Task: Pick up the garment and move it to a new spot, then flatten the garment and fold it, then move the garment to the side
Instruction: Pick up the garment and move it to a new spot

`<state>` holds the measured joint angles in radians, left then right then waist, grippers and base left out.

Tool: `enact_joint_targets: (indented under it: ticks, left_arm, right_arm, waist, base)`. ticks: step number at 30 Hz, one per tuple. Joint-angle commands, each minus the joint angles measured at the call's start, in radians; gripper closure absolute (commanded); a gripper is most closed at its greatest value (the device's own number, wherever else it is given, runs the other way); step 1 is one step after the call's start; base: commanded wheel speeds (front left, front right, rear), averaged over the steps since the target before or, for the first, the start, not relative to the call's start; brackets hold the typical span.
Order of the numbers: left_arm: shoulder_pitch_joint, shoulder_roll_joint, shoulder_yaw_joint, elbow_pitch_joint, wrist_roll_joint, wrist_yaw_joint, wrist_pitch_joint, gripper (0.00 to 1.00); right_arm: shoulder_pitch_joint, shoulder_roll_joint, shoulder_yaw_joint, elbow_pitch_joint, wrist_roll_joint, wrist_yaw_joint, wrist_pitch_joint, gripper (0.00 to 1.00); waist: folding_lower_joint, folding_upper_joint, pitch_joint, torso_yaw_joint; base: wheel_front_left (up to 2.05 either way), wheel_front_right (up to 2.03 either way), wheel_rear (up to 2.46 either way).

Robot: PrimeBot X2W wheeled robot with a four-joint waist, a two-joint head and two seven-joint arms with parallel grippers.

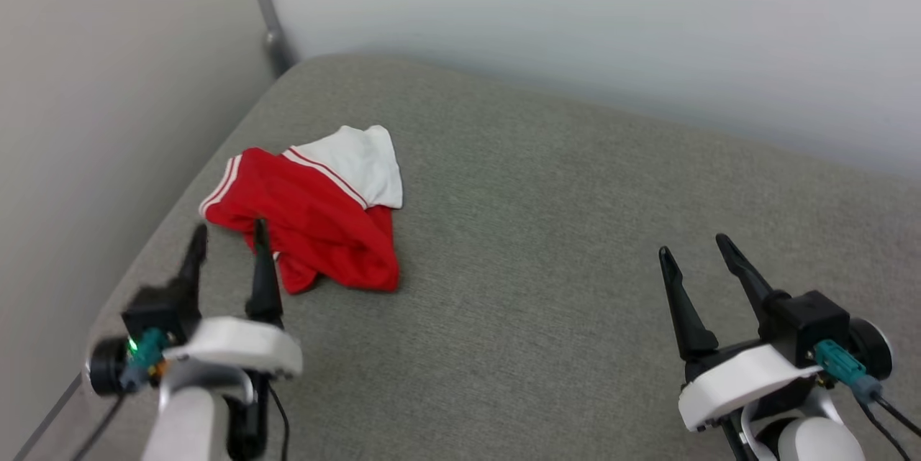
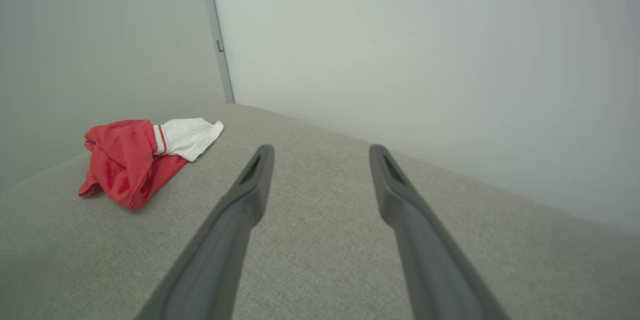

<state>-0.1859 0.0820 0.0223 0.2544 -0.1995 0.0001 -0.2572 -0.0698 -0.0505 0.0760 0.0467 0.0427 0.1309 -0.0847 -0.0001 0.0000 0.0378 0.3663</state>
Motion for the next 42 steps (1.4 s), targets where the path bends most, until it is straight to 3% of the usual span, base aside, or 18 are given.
enact_joint_targets:
  ticks: [1, 11, 17, 22, 27, 31, 36, 37, 38, 39, 42]
  left_arm:
    - [-0.053, 0.014, 0.008, 0.000, -0.008, -0.004, 0.004, 0.00]
    - [-0.328, 0.184, 0.100, 0.067, -0.100, -0.066, 0.151, 0.00]
    - [-0.431, 0.302, 0.106, 0.191, -0.165, -0.106, 0.365, 0.00]
    - [-0.464, 0.378, 0.084, 0.311, -0.234, -0.123, 0.604, 0.00]
    - [-0.458, 0.406, 0.060, 0.414, -0.294, -0.127, 0.833, 0.00]
    - [-0.428, 0.386, 0.042, 0.490, -0.328, -0.116, 1.009, 0.00]
    - [-0.422, 0.343, 0.053, 0.519, -0.370, -0.103, 1.055, 0.00]
    - [-0.420, 0.338, 0.052, 0.520, -0.372, -0.103, 1.047, 0.56]
    - [-0.422, 0.333, 0.056, 0.517, -0.377, -0.102, 1.030, 0.86]
    - [-0.427, 0.336, 0.055, 0.509, -0.370, -0.101, 1.006, 1.00]
    - [-0.446, 0.361, 0.055, 0.477, -0.336, -0.087, 0.910, 1.00]
  right_arm:
    - [-0.017, 0.000, 0.004, -0.009, -0.012, 0.000, 0.006, 0.00]
    - [-0.097, 0.000, 0.041, -0.041, -0.016, 0.000, 0.027, 0.00]
    - [-0.141, 0.000, 0.051, -0.025, -0.018, 0.000, 0.008, 0.00]
    - [-0.168, 0.000, 0.061, -0.003, -0.004, 0.000, -0.013, 0.00]
    - [-0.190, 0.000, 0.069, 0.027, 0.004, 0.000, -0.030, 0.00]
    - [-0.207, 0.000, 0.076, 0.045, 0.010, 0.000, -0.039, 0.00]
    - [-0.215, 0.000, 0.078, 0.059, 0.014, 0.000, -0.050, 0.00]
    - [-0.215, 0.000, 0.076, 0.063, 0.015, 0.000, -0.052, 0.00]
    - [-0.213, 0.000, 0.073, 0.065, 0.014, 0.000, -0.054, 0.00]
    - [-0.211, 0.000, 0.068, 0.066, 0.012, 0.000, -0.055, 0.00]
    - [-0.199, 0.000, 0.056, 0.073, 0.006, 0.000, -0.057, 0.00]
  waist:
    - [0.0001, 0.0000, 0.036, -0.035]
    - [0.0001, 0.0000, 0.203, -0.184]
    - [0.0001, 0.0000, 0.299, -0.249]
    - [0.0001, 0.0000, 0.350, -0.279]
    - [0.0001, 0.0000, 0.374, -0.292]
    - [0.0001, 0.0000, 0.382, -0.300]
    - [0.0001, 0.0000, 0.377, -0.310]
    - [0.0001, 0.0000, 0.372, -0.313]
    - [0.0001, 0.0000, 0.366, -0.313]
    - [0.0001, 0.0000, 0.361, -0.313]
    - [0.0001, 0.0000, 0.335, -0.307]
  base:
    - [0.00, 0.00, 0.00]
    - [0.00, 0.00, 0.00]
    - [0.00, 0.00, 0.00]
    - [0.00, 0.00, 0.00]
    - [0.00, 0.00, 0.00]
    - [0.00, 0.00, 0.00]
    - [0.00, 0.00, 0.00]
    - [0.00, 0.00, 0.00]
    - [0.00, 0.00, 0.00]
    - [0.00, 0.00, 0.00]
    - [0.00, 0.00, 0.00]
